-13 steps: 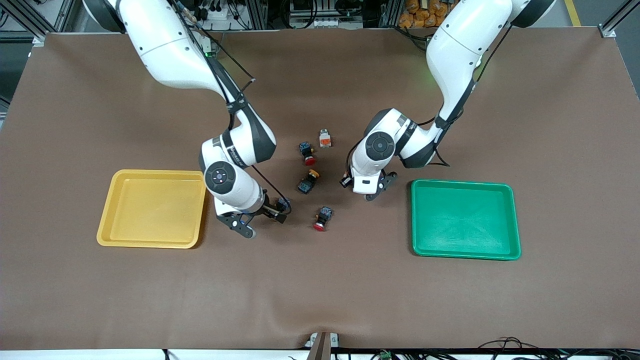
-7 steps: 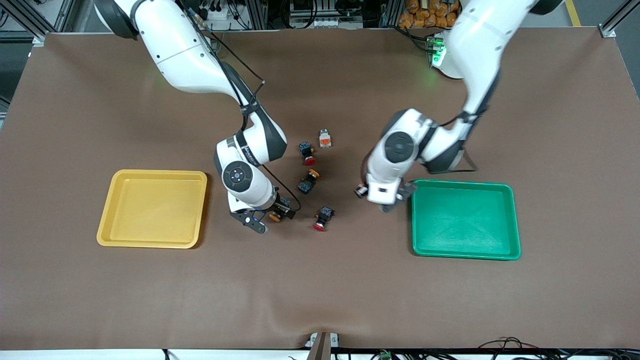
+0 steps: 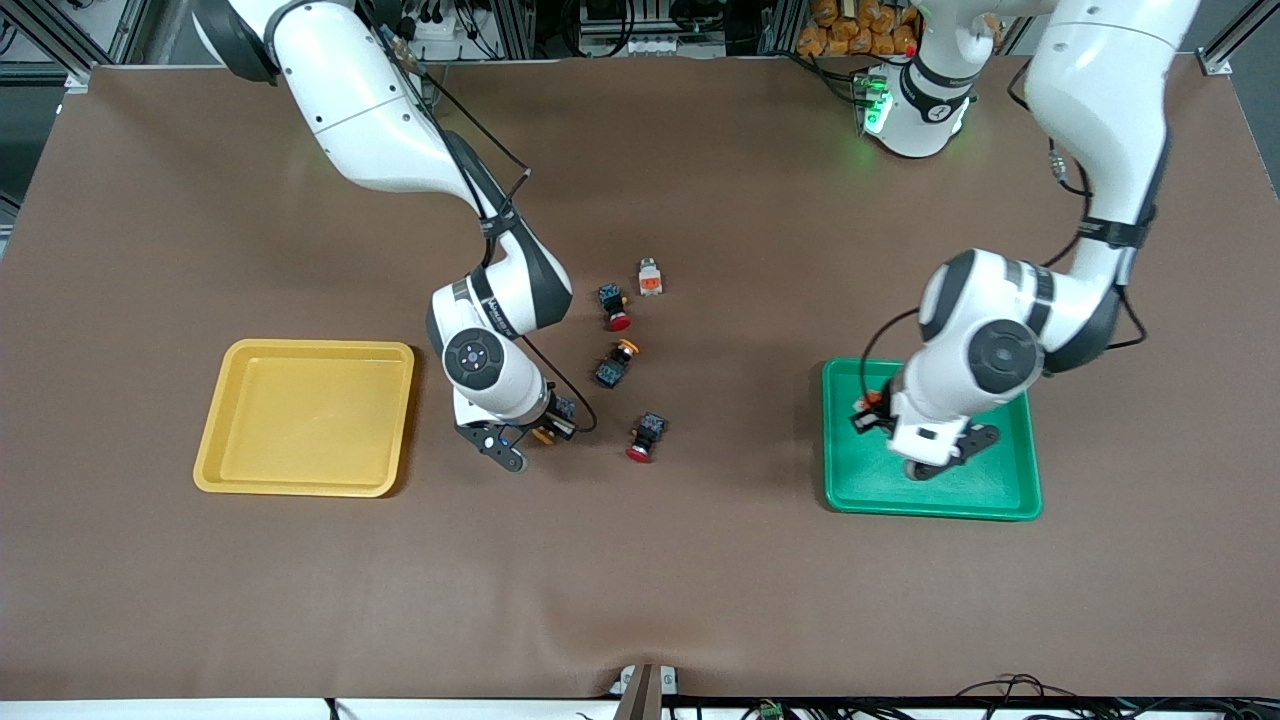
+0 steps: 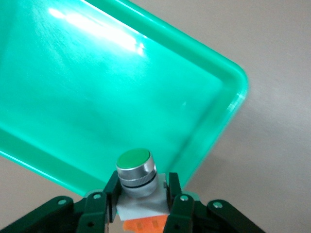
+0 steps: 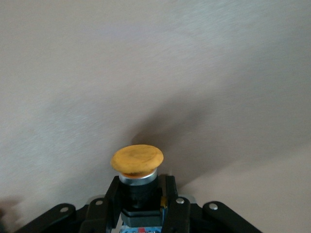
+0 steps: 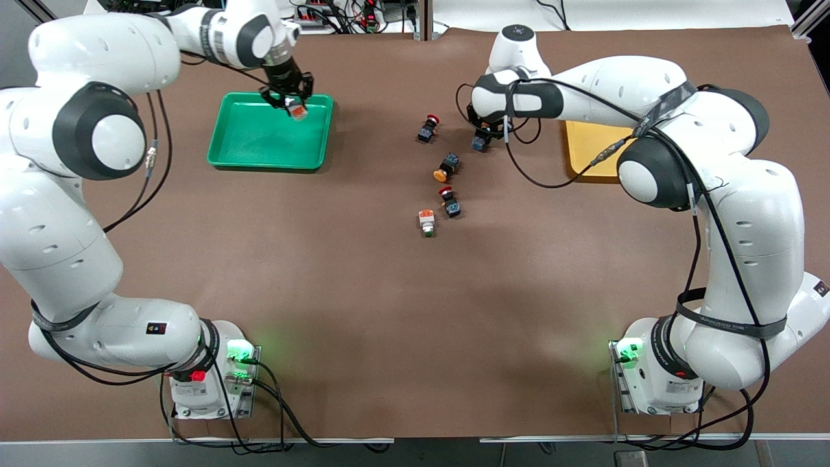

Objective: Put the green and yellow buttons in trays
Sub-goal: 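Place the green and yellow buttons in their matching trays with both grippers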

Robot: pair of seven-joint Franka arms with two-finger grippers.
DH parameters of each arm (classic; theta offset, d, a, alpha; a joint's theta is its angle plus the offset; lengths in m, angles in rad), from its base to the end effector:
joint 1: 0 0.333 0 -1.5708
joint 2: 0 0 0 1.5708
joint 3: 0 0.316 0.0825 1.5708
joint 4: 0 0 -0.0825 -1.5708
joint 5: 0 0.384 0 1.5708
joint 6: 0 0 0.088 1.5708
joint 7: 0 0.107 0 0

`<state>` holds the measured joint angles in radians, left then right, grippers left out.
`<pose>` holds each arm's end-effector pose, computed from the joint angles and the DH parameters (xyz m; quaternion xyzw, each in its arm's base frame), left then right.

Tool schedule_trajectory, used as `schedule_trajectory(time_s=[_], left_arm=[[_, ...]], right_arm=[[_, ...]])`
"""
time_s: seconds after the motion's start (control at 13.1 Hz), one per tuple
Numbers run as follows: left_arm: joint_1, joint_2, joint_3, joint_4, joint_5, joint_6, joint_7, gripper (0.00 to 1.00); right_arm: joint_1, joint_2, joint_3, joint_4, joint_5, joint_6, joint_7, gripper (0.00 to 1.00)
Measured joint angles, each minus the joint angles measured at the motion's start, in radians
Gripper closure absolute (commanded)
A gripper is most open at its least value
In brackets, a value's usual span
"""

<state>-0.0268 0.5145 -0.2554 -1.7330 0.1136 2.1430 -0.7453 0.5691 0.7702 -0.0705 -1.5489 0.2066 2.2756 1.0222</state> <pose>0.6349 -0.1636 0.2849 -0.9766 -0.2100 0.0454 0.0066 0.6095 0.3455 0.1920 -0.9474 0.3150 0.0506 0.0244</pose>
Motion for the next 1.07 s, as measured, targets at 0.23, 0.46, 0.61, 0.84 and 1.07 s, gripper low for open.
schedule_trajectory(time_s=[0.23,0.46,0.61,0.84,1.07], left_arm=[[0.063,0.025,0.000,-0.007,0.074,0.000,0.051,1.00],[0.112,0.063,0.000,-0.023,0.130,0.030,0.054,1.00],[0.120,0.090,0.000,-0.024,0.141,0.065,0.054,1.00],[0.122,0.109,0.000,-0.023,0.166,0.089,0.054,0.00],[0.123,0.109,-0.001,-0.020,0.169,0.091,0.054,0.00]], right_arm=[[-0.033,-0.059,-0.054,0.029,-0.018,-0.183,-0.010,1.00],[-0.078,-0.160,-0.124,0.033,-0.035,-0.372,-0.143,1.00],[-0.154,-0.190,-0.141,0.019,-0.037,-0.422,-0.292,1.00],[-0.296,-0.188,-0.145,-0.023,-0.041,-0.416,-0.567,1.00],[-0.394,-0.183,-0.145,-0.091,-0.042,-0.310,-0.722,1.00]])
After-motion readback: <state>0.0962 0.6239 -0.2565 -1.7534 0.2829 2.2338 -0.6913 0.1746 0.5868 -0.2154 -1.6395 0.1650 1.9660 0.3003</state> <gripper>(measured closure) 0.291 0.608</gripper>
